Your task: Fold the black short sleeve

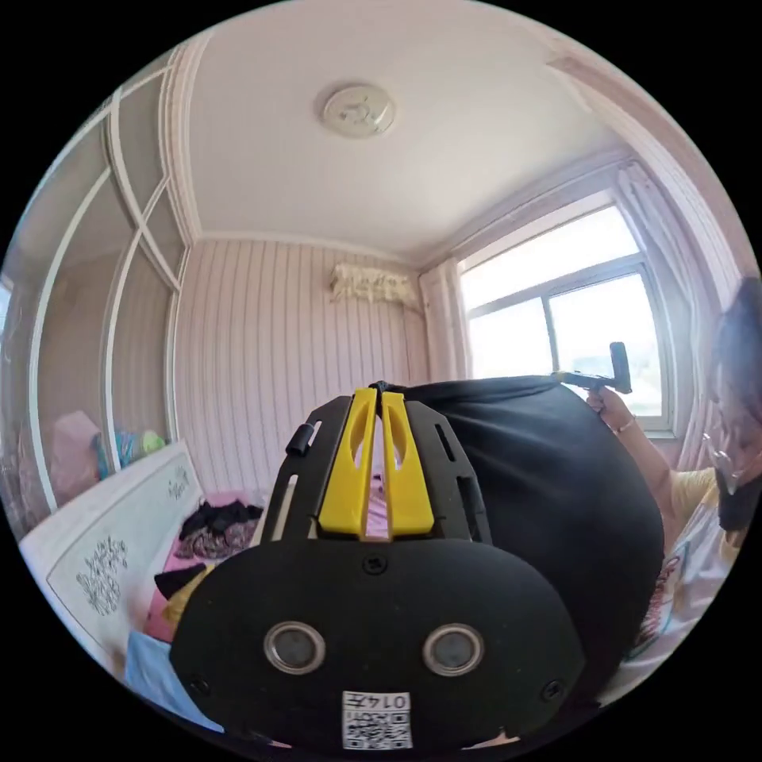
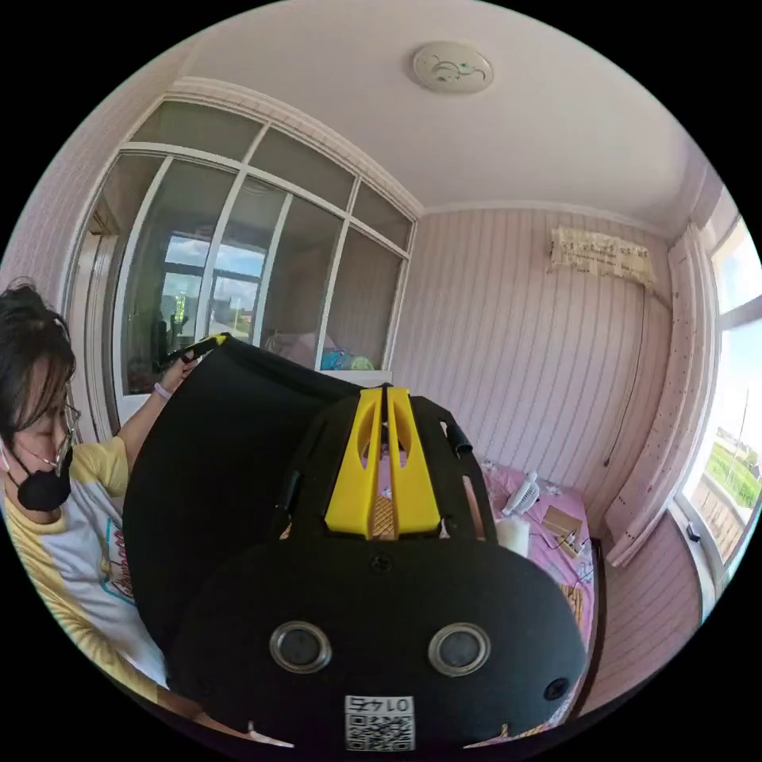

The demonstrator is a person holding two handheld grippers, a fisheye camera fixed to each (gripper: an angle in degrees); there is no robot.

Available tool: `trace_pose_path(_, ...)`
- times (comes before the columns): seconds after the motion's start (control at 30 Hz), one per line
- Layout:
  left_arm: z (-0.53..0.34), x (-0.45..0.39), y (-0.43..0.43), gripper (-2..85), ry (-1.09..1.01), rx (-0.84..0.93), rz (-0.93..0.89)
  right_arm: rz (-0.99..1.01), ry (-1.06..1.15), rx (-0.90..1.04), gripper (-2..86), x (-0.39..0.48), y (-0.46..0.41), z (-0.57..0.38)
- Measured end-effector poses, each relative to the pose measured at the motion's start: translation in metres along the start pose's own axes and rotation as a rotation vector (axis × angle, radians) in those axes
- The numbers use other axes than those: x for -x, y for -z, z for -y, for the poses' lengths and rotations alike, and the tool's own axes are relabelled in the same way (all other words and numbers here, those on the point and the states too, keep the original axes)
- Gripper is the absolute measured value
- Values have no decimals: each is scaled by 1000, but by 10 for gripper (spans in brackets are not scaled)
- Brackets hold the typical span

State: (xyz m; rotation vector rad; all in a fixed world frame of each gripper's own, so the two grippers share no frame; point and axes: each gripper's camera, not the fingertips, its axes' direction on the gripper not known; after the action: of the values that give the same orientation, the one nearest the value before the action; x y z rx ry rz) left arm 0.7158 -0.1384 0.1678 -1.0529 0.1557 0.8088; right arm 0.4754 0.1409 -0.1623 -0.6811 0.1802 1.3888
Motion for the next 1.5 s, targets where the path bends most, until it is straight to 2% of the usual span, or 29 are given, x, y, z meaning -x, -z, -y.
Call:
trace_pose_path(0.07, -43, 37, -94, -10, 112, 211, 63, -3, -135, 167, 3, -52, -102, -40)
trace_pose_path(0.13, -72, 58, -149, -10, 204, 310, 87, 16, -232, 195, 2, -88, -159, -68)
trace_pose_path(0.2, -85, 70, -185, -10, 267, 303, 85, 92, -398, 160, 2, -128, -197, -87)
trace_pose_path(0.27, -66, 77, -209, -10, 271, 261, 139, 243, -650, 29, 3, -180, -220, -102)
trace_pose_path(0.33, -39, 74, -211, -10, 239, 166, 154, 349, -733, -109, 3, -206, -224, -102)
trace_pose_path(0.43, -5, 53, -213, -10, 88, 86, 175, 371, -657, -248, 4, -220, -218, -93)
trace_pose_path(0.53, -20, 39, -234, -10, -12, 161, 203, 358, -560, -239, 4, -214, -219, -115)
trace_pose_path(0.6, -54, 44, -254, -10, 25, 243, 175, 356, -535, -204, 4, -208, -225, -150)
trace_pose_path(0.7, -134, 48, -293, -10, 95, 442, 148, 286, -529, -69, 4, -194, -239, -237)
trace_pose_path(0.87, -305, 37, -361, -10, 316, 797, 53, 136, -686, 353, 4, -171, -286, -431)
trace_pose_path(0.97, -380, 32, -383, -10, 517, 904, 20, 94, -827, 507, 5, -162, -301, -524)
trace_pose_path(1.07, -431, 18, -395, -10, 619, 997, 47, 73, -953, 608, 6, -154, -301, -591)
trace_pose_path(1.2, -465, 4, -405, -9, 681, 1091, 60, 79, -977, 735, 9, -140, -295, -638)
trace_pose_path(1.33, -469, -15, -423, -7, 612, 1188, 102, 86, -958, 860, 20, -125, -281, -667)
trace_pose_path(1.5, -468, -20, -430, 13, 703, 1193, 161, 60, -977, 934, 59, -106, -262, -700)
